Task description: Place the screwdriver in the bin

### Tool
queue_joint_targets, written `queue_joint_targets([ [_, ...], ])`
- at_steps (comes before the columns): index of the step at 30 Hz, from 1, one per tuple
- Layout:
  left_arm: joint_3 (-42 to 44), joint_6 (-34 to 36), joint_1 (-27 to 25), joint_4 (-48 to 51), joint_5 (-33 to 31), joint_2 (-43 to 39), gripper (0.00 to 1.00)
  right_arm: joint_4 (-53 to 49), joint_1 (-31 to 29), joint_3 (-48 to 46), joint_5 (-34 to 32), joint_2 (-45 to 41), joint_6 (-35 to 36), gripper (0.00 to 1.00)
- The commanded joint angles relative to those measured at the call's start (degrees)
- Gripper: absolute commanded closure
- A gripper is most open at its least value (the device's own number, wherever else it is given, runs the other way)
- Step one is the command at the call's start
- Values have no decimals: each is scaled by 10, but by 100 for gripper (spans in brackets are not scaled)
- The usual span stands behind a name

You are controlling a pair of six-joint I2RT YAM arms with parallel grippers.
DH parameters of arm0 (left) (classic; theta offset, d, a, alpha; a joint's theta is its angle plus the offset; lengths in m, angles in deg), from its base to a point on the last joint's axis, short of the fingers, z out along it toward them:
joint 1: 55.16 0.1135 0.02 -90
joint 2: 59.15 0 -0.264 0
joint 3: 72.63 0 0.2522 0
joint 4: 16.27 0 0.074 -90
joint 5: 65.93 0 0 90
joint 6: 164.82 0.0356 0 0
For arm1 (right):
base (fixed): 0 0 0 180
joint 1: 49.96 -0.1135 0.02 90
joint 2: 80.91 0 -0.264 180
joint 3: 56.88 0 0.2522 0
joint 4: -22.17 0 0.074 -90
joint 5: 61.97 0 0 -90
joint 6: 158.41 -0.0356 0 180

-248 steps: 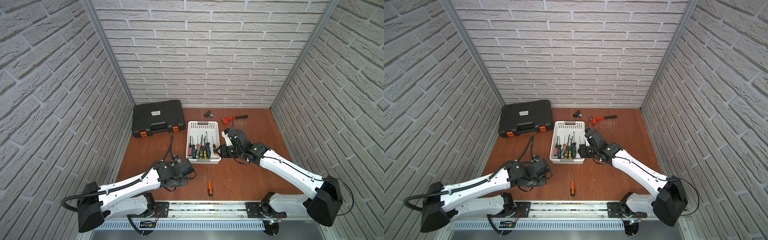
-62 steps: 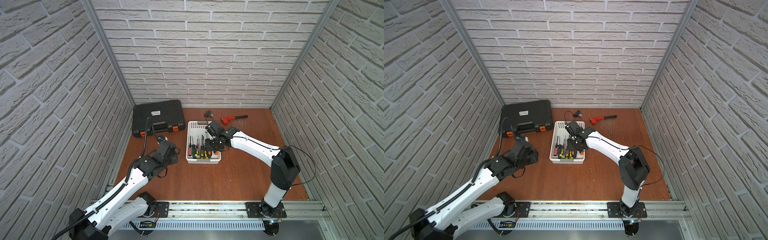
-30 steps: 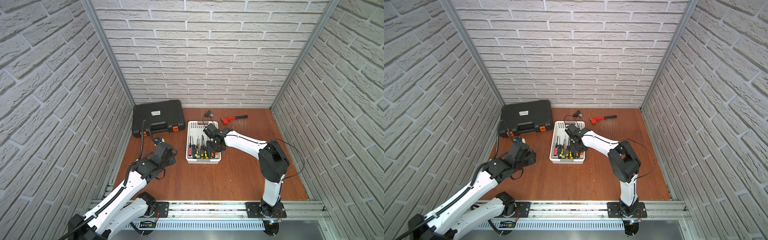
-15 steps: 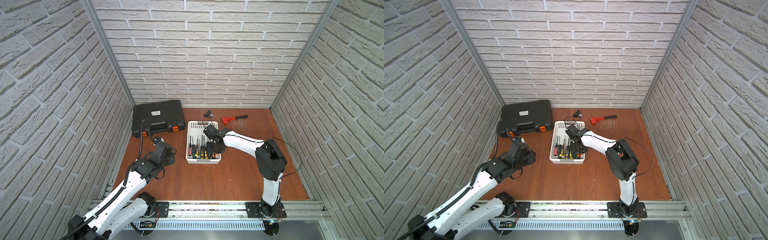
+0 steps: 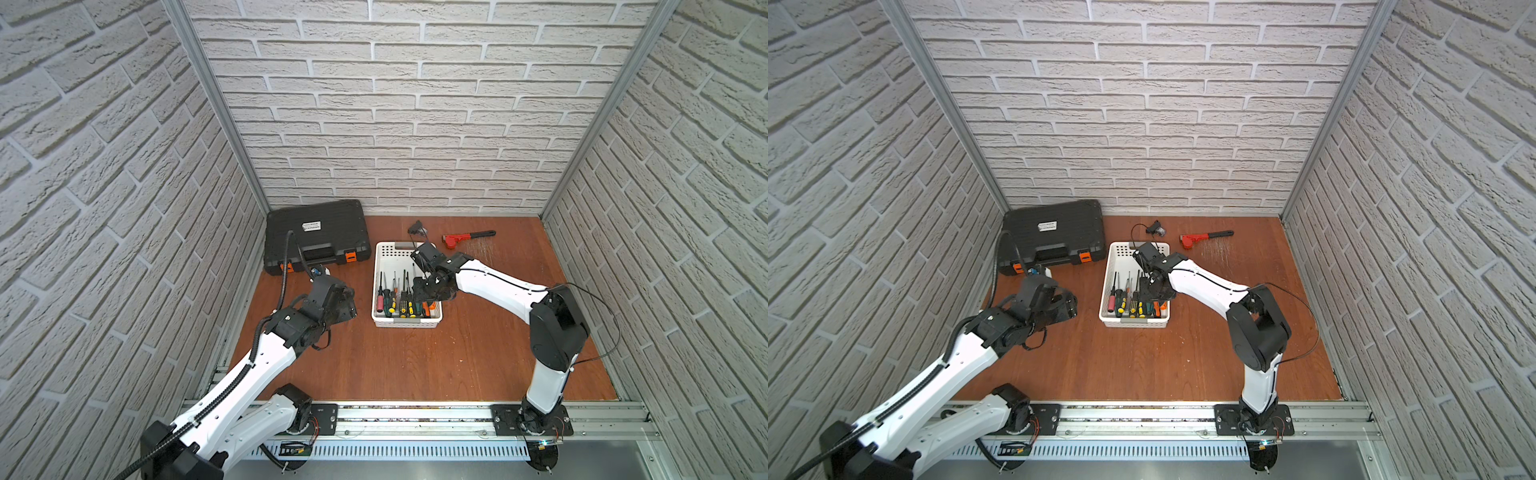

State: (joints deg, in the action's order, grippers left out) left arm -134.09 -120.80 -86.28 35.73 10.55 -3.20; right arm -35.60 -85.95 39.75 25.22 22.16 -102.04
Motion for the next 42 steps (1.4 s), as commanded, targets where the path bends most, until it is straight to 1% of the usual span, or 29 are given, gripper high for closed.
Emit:
queue_joint_targets([
  [1,-48,35,7,-20,28,38,2,-4,0,23,-16,-72,39,67],
  [3,-73,49,9,-23,34,66,2,2,1,18,-30,-107,70,66],
  [4,-83,53,12,-24,33,76,2,7,1,15,-41,-121,85,64],
  [5,-92,64,18,-29,37,88,2,13,2,11,-59,-137,99,60],
  [8,-103,77,45,-52,59,111,2,30,15,6,-84,-182,143,48],
  [10,-103,93,64,-71,61,123,2,53,29,-10,-92,-216,167,43],
  [13,-106,120,106,-81,46,152,2,106,57,-53,-114,-274,202,27],
  [14,-103,129,126,-87,47,159,2,125,69,-71,-116,-294,214,19],
  [16,-63,169,153,-157,60,153,2,166,98,-112,-113,-332,229,9],
  [17,-29,195,156,-213,48,140,2,201,112,-144,-113,-356,240,2],
  [18,6,217,159,-265,30,126,2,243,126,-182,-107,-377,262,0],
  [20,54,246,171,-338,-4,107,2,332,149,-257,-112,-400,300,0],
  [21,69,252,183,-356,-9,103,2,360,163,-289,-112,-404,309,0],
  [23,86,265,204,-372,-18,108,2,385,204,-322,-97,-403,287,1],
  [25,114,286,215,-407,-41,112,2,420,234,-360,-89,-403,270,0],
  [27,161,312,226,-488,-69,112,2,472,253,-404,-100,-405,275,1],
  [28,175,316,238,-525,-65,114,2,498,259,-422,-99,-405,283,2],
  [29,174,314,251,-527,-58,116,2,531,264,-445,-100,-405,288,2],
  [32,188,362,268,-604,-40,145,2,627,270,-507,-105,-400,304,1],
  [34,181,384,281,-608,-41,179,2,678,272,-537,-113,-392,317,1],
  [35,182,388,290,-615,-40,194,2,692,274,-547,-118,-385,322,1],
  [37,205,389,303,-673,-29,219,2,720,279,-562,-117,-365,328,1],
  [39,219,396,307,-731,-24,247,2,752,289,-577,-115,-339,318,1],
  [40,214,397,307,-730,-15,252,2,766,290,-579,-113,-328,330,1],
  [41,217,405,308,-764,-6,264,2,761,292,-575,-121,-322,331,1],
  [42,211,413,310,-768,-1,276,2,743,297,-567,-118,-321,330,1],
])
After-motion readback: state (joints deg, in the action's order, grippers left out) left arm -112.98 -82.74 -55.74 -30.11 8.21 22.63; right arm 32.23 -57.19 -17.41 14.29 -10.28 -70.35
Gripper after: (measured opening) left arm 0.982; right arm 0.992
